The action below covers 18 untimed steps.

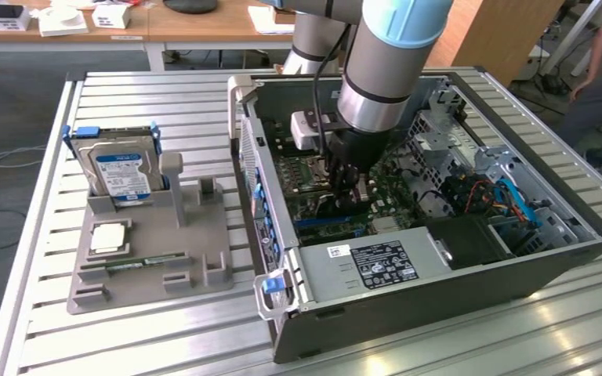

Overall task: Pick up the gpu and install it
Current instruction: 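Insert the gpu into the slot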

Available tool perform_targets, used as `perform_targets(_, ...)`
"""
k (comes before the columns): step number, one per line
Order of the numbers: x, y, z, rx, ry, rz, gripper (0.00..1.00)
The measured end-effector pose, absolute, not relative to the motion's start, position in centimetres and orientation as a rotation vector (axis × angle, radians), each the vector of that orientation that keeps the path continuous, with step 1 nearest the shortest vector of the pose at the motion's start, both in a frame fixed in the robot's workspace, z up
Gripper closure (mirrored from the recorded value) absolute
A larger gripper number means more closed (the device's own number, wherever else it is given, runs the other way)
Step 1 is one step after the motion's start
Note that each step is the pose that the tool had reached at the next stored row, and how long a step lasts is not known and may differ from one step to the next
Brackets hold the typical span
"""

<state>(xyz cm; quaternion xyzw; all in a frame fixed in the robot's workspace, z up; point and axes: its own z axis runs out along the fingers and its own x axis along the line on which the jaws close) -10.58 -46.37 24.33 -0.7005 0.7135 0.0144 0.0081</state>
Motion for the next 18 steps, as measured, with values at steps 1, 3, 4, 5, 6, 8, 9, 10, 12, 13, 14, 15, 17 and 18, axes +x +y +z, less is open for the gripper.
perform_targets(1,-10.58,-46.37,24.32,-2.189,2.23,0.045,0.73)
perform_targets(3,-10.58,-46.36,24.32,-2.189,2.23,0.045,0.73)
perform_targets(4,-10.58,-46.36,24.32,-2.189,2.23,0.045,0.73)
perform_targets(5,-10.58,-46.36,24.32,-2.189,2.23,0.045,0.73)
perform_targets(6,-10.58,-46.37,24.32,-2.189,2.23,0.045,0.73)
perform_targets(8,-10.58,-46.37,24.32,-2.189,2.23,0.045,0.73)
perform_targets(9,-10.58,-46.37,24.32,-2.189,2.23,0.045,0.73)
perform_targets(10,-10.58,-46.37,24.32,-2.189,2.23,0.045,0.73)
perform_targets(12,-10.58,-46.37,24.32,-2.189,2.23,0.045,0.73)
perform_targets(13,-10.58,-46.36,24.32,-2.189,2.23,0.045,0.73)
perform_targets(14,-10.58,-46.36,24.32,-2.189,2.23,0.045,0.73)
perform_targets(15,-10.58,-46.36,24.33,-2.189,2.23,0.045,0.73)
perform_targets(17,-10.57,-46.35,24.48,-2.188,2.229,0.045,0.73)
perform_targets(18,-10.57,-46.35,24.62,-2.189,2.229,0.045,0.73)
